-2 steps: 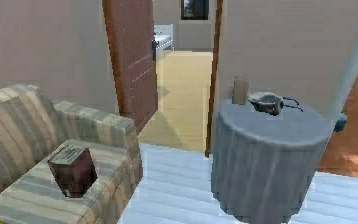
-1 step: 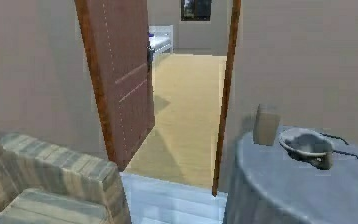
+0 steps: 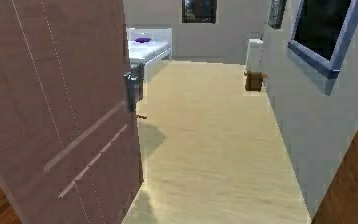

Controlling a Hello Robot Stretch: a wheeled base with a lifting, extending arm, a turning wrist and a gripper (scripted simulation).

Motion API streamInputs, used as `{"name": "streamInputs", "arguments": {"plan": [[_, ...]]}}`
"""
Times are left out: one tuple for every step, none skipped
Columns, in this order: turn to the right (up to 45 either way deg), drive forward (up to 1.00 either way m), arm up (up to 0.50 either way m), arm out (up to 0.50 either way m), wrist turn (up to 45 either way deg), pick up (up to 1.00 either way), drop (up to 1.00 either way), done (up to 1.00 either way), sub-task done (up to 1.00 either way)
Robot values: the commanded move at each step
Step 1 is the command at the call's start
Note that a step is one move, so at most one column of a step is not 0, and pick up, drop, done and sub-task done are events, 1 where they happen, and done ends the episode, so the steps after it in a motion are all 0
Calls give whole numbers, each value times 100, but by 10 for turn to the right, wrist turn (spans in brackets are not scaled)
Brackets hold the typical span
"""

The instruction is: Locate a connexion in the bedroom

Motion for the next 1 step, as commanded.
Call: {"name": "streamInputs", "arguments": {"plan": [[0, 100, 0, 0, 0, 0, 0, 0, 0]]}}
